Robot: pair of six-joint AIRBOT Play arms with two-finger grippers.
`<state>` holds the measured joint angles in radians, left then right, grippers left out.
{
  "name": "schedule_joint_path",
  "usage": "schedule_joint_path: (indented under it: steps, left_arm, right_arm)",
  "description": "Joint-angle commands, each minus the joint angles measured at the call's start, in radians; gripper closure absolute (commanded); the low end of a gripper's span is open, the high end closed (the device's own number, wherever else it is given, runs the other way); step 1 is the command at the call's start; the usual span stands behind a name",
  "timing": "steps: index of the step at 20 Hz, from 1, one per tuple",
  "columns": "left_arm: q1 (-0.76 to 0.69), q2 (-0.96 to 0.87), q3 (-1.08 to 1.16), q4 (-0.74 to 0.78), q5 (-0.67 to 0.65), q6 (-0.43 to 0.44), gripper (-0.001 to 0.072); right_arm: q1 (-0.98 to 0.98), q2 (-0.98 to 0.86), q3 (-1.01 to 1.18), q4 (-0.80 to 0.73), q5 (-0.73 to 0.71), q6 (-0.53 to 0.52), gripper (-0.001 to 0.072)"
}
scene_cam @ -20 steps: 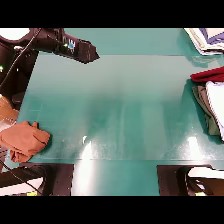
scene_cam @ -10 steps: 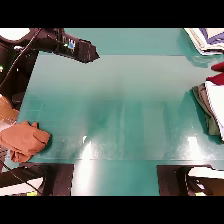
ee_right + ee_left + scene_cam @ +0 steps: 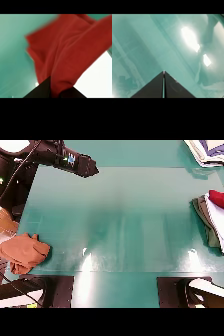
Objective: Fold the shirts.
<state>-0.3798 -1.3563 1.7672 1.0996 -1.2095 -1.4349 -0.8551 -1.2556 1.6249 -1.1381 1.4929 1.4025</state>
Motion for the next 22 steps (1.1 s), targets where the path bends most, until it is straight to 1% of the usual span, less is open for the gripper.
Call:
schedule_joint_path:
  steps: [1, 2, 3, 4, 8, 9, 10, 12, 14, 17, 18, 21, 22]
  left_arm:
    - [0.000, 0.000, 0.000, 0.000, -0.006, 0.004, 0.0682]
    - [0.000, 0.000, 0.000, 0.000, -0.006, 0.004, 0.0683]
    - [0.000, 0.000, 0.000, 0.000, -0.008, 0.009, 0.0683]
    - [0.000, 0.000, 0.000, 0.000, -0.014, 0.023, 0.0683]
    - [0.000, 0.000, 0.000, 0.000, -0.029, 0.029, 0.0683]
    - [0.000, 0.000, 0.000, 0.000, -0.028, 0.029, 0.0682]
    - [0.000, 0.000, 0.000, 0.000, -0.026, 0.029, 0.0682]
    - [0.000, 0.000, 0.000, 0.000, -0.013, 0.030, 0.0682]
    - [0.000, 0.000, 0.000, -0.001, -0.008, 0.029, 0.0682]
    - [0.000, 0.000, 0.000, -0.002, -0.026, 0.029, 0.0682]
    - [0.000, 0.000, 0.000, -0.002, -0.018, 0.029, 0.0682]
    - [0.000, 0.000, 0.000, -0.002, 0.008, 0.029, 0.0682]
    - [0.000, 0.000, 0.000, -0.002, 0.017, 0.029, 0.0682]
  right_arm:
    - [-0.110, 0.106, -0.198, -0.069, 0.026, 0.004, 0.0481]
    - [-0.143, 0.127, -0.243, -0.069, 0.026, 0.004, 0.0310]
    - [-0.172, 0.142, -0.278, -0.069, 0.026, 0.004, 0.0218]
    - [-0.202, 0.153, -0.303, -0.069, 0.027, 0.004, 0.0202]
    - [-0.280, 0.180, -0.322, -0.054, 0.024, 0.004, 0.0202]
    - [-0.274, 0.185, -0.322, -0.026, 0.016, 0.004, 0.0203]
    - [-0.253, 0.189, -0.322, 0.035, 0.003, 0.004, 0.0204]
    - [-0.161, 0.193, -0.322, 0.172, -0.010, 0.004, 0.0205]
    - [-0.003, 0.192, -0.322, 0.281, -0.009, 0.004, 0.0205]
    - [0.292, 0.192, -0.322, 0.325, -0.053, 0.004, 0.0207]
    - [0.382, 0.192, -0.322, 0.325, -0.073, 0.003, 0.0219]
    - [0.623, 0.192, -0.322, 0.325, -0.144, 0.003, 0.0433]
    - [0.691, 0.192, -0.322, 0.325, -0.162, 0.003, 0.0538]
